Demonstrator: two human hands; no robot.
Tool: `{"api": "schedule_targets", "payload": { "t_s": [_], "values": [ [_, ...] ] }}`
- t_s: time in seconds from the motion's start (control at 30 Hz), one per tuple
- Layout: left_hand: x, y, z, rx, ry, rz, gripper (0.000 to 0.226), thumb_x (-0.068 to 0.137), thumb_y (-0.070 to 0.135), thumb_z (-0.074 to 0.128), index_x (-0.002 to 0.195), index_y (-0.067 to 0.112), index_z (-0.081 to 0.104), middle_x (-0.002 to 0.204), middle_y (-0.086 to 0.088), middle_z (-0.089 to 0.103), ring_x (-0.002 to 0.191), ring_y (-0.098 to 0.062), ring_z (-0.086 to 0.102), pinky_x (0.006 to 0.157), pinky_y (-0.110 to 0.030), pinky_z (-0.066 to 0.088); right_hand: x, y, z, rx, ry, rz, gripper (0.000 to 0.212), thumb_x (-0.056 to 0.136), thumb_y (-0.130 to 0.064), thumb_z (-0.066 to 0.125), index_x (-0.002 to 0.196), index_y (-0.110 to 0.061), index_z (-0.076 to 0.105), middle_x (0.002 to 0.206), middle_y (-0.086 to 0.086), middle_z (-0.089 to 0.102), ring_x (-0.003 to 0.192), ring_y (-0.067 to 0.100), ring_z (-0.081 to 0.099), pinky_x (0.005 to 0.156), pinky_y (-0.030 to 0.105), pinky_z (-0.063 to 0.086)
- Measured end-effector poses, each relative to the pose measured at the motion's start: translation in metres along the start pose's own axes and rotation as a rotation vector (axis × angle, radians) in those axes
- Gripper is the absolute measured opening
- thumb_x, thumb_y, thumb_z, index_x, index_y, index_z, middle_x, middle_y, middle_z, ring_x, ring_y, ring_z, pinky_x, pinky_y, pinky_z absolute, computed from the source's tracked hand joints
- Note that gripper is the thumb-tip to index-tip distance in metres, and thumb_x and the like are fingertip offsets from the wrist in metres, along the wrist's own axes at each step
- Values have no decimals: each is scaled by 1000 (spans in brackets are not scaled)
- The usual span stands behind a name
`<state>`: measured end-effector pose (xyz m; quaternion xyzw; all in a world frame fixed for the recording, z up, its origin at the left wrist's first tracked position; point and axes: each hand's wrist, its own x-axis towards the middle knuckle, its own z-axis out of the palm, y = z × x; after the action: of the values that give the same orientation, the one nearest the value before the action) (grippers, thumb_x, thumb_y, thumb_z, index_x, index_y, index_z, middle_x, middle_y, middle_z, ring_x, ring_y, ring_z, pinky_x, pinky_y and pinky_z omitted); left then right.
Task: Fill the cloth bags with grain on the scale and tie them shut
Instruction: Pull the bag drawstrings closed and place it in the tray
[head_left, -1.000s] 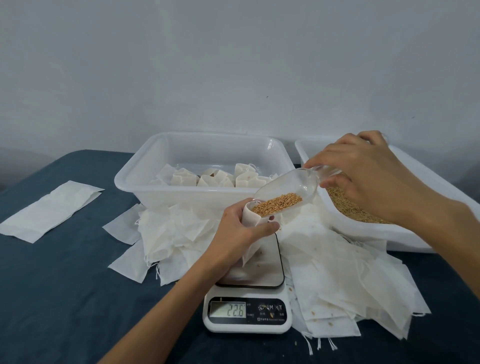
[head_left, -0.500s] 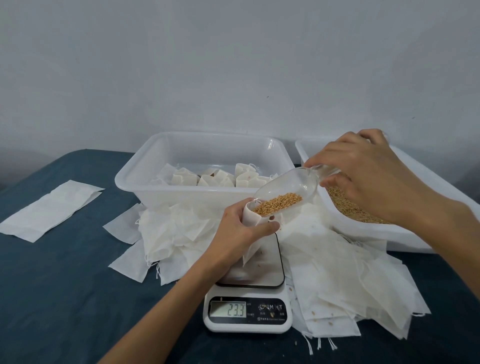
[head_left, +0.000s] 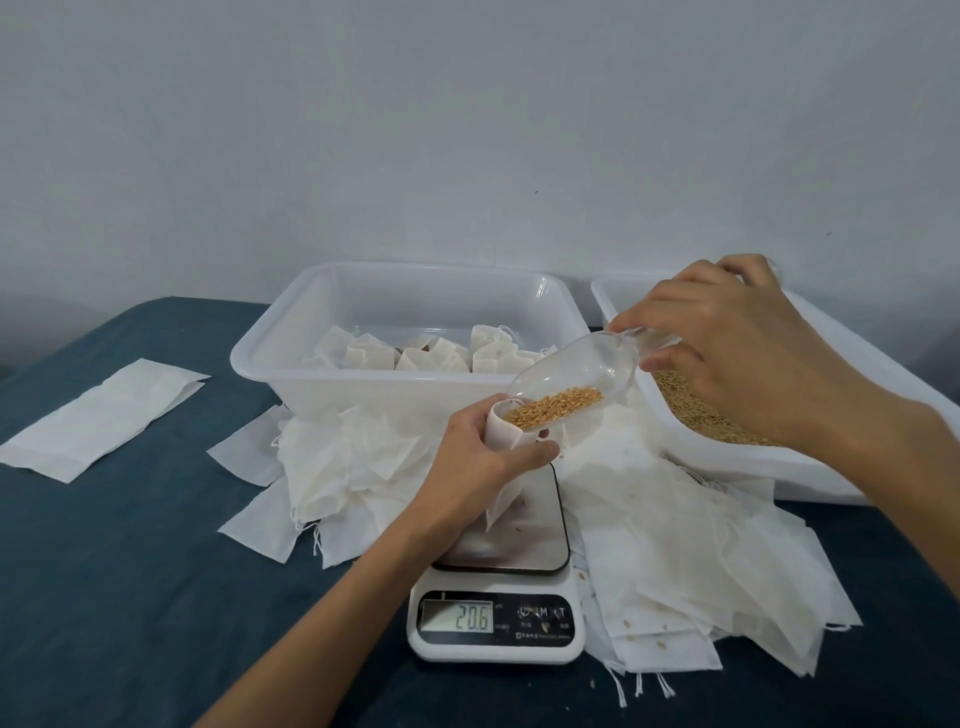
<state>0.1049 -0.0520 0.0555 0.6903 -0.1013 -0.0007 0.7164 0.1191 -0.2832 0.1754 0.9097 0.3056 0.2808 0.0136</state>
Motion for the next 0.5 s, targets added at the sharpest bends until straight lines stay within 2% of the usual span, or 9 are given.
{"api": "schedule_targets", "payload": {
  "t_s": [0.27,0.43,0.5],
  "values": [
    [1,-1,-1,-7,-6,-2,26,85,5,83,107,16,75,97,4,79,83,-6,72,70,-19,54,-1,8,9,113,-87,95,34,86,-16,76,115,-30,68,104,-13,68,107,19,55,100,41,26],
    [0,-1,-2,36,-9,10,26,81,15,84,106,16,75,99,-2,78,86,-13,71,74,-25,58,-2,21,29,249,-208,200,32,88,-14,75,118,-23,70,101,-17,64,104,17,56,98,42,39],
    [0,-1,-2,48,8,3,30,76,22,83,105,16,75,98,-4,77,84,-14,70,73,-26,57,-6,27,34,379,-207,264,30,87,-9,76,114,-22,71,101,-20,64,102,6,60,95,34,44]
  ]
}}
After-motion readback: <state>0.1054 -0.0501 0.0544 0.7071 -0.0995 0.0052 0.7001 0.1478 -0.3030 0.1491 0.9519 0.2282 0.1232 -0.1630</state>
